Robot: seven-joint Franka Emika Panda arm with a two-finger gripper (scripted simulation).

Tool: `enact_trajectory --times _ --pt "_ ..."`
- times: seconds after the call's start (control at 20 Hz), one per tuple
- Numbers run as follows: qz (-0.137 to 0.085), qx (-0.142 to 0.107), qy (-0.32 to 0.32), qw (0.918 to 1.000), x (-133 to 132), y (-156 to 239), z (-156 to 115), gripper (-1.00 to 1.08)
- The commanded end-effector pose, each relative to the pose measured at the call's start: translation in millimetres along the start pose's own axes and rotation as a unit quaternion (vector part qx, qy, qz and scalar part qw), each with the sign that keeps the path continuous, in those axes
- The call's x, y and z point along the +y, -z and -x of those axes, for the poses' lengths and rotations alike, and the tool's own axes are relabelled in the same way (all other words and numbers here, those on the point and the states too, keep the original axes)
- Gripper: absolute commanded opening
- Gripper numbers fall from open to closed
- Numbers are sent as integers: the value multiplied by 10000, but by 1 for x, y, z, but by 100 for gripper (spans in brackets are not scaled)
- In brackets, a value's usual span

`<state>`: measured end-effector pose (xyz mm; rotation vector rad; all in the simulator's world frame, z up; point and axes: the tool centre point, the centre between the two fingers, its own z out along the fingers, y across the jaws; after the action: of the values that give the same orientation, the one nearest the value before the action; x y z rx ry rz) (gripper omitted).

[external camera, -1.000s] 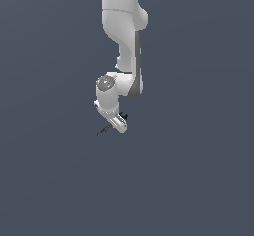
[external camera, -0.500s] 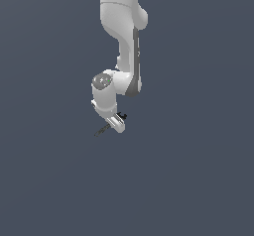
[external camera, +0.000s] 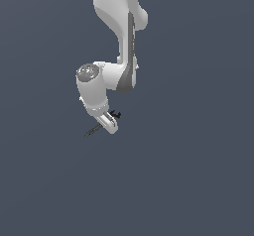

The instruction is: Pick up the object and move it to a goal position.

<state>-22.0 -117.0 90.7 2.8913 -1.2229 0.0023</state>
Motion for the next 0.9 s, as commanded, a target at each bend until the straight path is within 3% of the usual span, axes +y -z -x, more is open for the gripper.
enact_trajectory --times 0.0,0.85 --pt "1 2 0 10000 -2 20 -15 -100" --pt "1 -3 16 10000 -16 134 -103 -100"
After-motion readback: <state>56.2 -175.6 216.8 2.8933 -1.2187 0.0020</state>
